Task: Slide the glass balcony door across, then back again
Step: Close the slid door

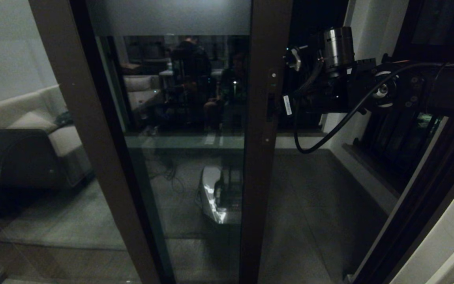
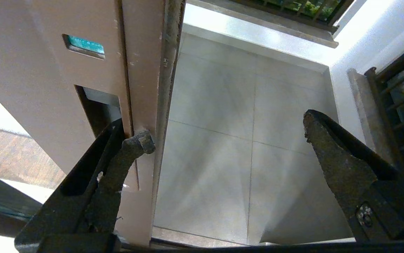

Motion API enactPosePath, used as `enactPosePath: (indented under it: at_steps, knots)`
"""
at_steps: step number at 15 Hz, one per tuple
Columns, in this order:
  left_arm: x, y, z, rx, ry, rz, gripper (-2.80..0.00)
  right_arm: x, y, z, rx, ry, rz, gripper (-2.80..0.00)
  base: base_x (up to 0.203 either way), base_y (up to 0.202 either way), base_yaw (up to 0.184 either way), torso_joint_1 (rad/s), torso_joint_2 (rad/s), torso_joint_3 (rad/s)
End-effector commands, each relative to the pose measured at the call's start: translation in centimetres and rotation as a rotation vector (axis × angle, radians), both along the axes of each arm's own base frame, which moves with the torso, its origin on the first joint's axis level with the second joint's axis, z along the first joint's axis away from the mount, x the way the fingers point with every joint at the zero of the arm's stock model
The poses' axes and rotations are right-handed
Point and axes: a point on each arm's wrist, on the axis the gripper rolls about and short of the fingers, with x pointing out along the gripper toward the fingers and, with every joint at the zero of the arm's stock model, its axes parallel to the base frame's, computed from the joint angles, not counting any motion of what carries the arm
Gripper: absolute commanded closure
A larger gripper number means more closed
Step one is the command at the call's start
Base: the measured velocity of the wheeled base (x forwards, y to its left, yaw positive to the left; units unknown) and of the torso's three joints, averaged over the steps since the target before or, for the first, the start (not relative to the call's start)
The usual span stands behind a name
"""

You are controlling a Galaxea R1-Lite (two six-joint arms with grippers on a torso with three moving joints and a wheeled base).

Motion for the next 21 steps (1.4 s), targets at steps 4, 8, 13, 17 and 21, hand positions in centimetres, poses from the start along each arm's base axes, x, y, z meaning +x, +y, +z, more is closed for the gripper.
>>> enactPosePath:
  at_steps: [4, 8, 13, 17, 21]
  knots:
    - [0.0, 0.0, 0.0, 0.0, 0.001, 0.0, 0.0, 0.5, -1.2, -0.1, -0.016, 0.003, -0.034, -2.8, 0.0, 0.0, 0.0, 0.0, 0.0, 0.0]
    - [0.0, 0.0, 0.0, 0.0, 0.001, 0.0, 0.0, 0.6, -1.8, 0.0, -0.027, 0.002, -0.045, -2.8, 0.0, 0.0, 0.0, 0.0, 0.0, 0.0]
    - [0.0, 0.0, 0.0, 0.0, 0.001, 0.0, 0.0, 0.1, -2.5, 0.2, -0.044, 0.004, -0.063, -2.8, 0.0, 0.0, 0.0, 0.0, 0.0, 0.0]
    - [0.0, 0.0, 0.0, 0.0, 0.001, 0.0, 0.0, 0.3, -3.5, 0.3, -0.067, 0.005, -0.102, -2.8, 0.0, 0.0, 0.0, 0.0, 0.0, 0.0]
    - [0.0, 0.0, 0.0, 0.0, 0.001, 0.0, 0.0, 0.6, -4.7, 0.2, -0.083, 0.007, -0.127, -2.8, 0.0, 0.0, 0.0, 0.0, 0.0, 0.0]
